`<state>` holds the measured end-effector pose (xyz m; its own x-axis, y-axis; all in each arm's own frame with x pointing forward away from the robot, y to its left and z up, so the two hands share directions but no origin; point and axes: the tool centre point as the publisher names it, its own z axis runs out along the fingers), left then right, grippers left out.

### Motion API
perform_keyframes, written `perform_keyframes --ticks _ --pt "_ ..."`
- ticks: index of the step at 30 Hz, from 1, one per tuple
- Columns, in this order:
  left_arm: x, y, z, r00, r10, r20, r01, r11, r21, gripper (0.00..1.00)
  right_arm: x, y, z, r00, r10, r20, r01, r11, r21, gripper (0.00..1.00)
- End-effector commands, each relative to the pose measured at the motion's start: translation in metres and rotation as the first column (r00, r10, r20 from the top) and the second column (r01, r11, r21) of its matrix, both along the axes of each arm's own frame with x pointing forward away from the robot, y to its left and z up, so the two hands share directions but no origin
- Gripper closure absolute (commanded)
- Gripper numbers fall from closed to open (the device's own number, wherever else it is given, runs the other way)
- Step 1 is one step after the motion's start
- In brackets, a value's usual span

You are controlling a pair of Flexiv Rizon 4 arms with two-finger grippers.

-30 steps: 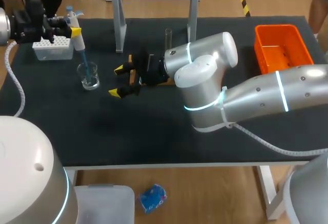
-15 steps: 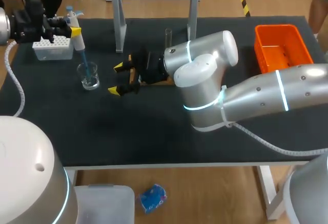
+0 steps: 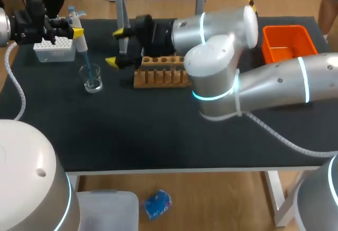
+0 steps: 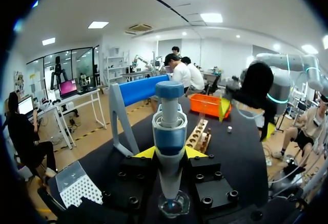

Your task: Invert the test tube, pick up the pipette, mount the tip to pipette, aspirate from beaker and dispense into the tube, eject the tip, return the pipette, and cap with the stopper.

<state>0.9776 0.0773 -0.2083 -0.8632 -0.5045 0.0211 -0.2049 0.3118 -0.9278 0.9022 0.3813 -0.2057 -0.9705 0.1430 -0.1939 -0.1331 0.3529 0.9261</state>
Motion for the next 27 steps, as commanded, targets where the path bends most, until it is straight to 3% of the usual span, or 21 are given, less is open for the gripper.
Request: perform_keyframes --ticks 1,6,11,18,27 --pt "-0.001 0.000 -0.001 1.000 0.002 0.004 -0.002 1.000 -0.001 1.00 0.017 -0.039 0.046 0.998 0.068 -0.004 -0.068 0.997 -0.034 0.00" --pt "-0.001 0.000 -0.001 1.000 0.002 0.004 -0.002 1.000 -0.001 1.00 0.034 -0.029 0.085 0.989 0.138 0.053 -0.135 0.989 -0.053 0.00" --pt "-0.001 0.000 -0.001 1.000 0.002 0.004 -0.002 1.000 -0.001 1.00 0.053 0.002 0.110 0.974 0.211 0.077 -0.206 0.976 -0.069 0.00" --pt "-0.001 0.000 -0.001 1.000 0.002 0.004 -0.002 1.000 -0.001 1.00 0.069 0.057 0.110 0.953 0.299 0.043 -0.293 0.951 -0.101 0.00" --pt "-0.001 0.000 -0.001 1.000 0.002 0.004 -0.002 1.000 -0.001 1.00 0.071 0.060 0.109 0.953 0.299 0.037 -0.295 0.951 -0.099 0.00"
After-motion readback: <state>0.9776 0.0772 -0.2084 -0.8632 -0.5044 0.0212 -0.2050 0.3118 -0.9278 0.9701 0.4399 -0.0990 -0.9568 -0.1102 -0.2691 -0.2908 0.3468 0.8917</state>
